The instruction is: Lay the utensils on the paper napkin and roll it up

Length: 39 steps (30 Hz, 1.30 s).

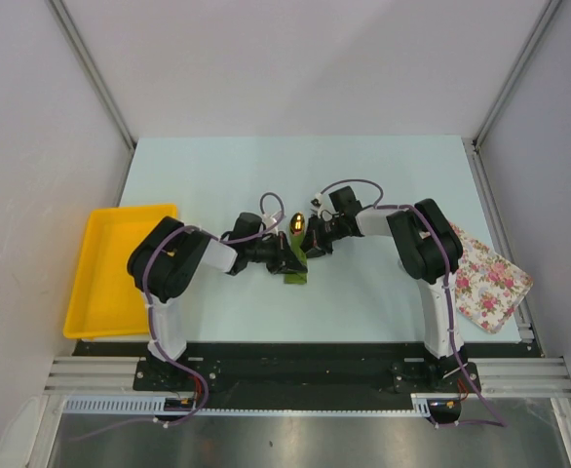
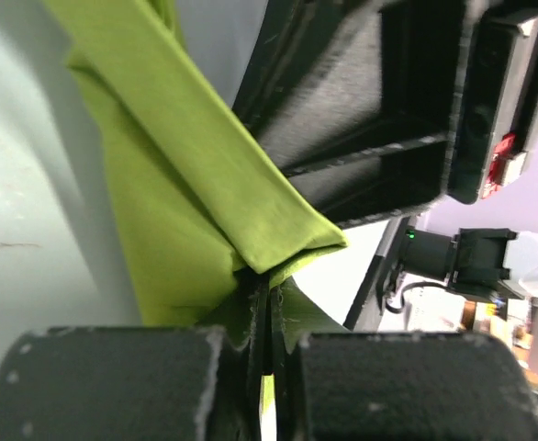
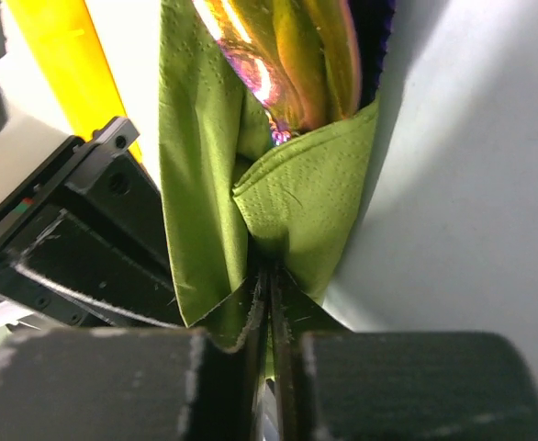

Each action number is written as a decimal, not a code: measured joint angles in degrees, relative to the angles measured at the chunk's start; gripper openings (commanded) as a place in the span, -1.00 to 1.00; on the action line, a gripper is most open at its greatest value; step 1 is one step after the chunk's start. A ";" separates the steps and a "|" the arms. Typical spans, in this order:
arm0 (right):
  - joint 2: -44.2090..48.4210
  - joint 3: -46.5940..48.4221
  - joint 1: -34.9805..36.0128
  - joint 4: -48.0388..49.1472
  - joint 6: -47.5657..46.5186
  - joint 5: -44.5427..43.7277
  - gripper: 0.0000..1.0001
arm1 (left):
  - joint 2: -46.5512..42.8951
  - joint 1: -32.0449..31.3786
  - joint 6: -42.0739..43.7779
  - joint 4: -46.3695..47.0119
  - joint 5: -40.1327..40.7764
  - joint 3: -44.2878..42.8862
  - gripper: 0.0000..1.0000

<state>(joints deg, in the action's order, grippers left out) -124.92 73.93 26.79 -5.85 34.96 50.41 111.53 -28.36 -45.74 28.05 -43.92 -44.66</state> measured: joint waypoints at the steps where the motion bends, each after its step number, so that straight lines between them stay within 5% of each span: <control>1: 0.00 0.17 0.00 -0.50 -0.04 -0.09 -0.77 | 0.55 0.26 -0.39 0.52 -0.35 0.00 -0.94; 8: 0.00 3.91 -0.35 -6.62 -2.19 -1.53 -0.53 | 1.88 2.21 -0.98 1.88 -3.32 0.00 -0.94; 18: 1.62 7.26 -3.91 -10.58 -5.05 -2.16 0.00 | 2.38 2.58 -1.25 1.86 -4.33 -0.26 -0.54; 35: -0.37 12.57 -0.79 -13.84 -10.40 -4.24 -0.17 | 2.38 2.56 -1.29 1.33 -5.20 -0.79 -0.40; 37: -0.94 12.90 -0.42 -14.82 -11.74 -5.18 -0.28 | 2.38 2.56 -1.29 1.36 -5.35 -0.81 -0.37; 39: -1.29 13.11 -0.17 -15.67 -12.85 -5.55 -0.63 | 2.38 2.56 -1.27 1.42 -5.53 -0.81 -0.33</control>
<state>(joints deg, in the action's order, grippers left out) -126.21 87.05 26.61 -21.52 22.11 44.86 113.91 -25.80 -47.00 29.47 -49.45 -45.47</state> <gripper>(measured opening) 0.385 0.303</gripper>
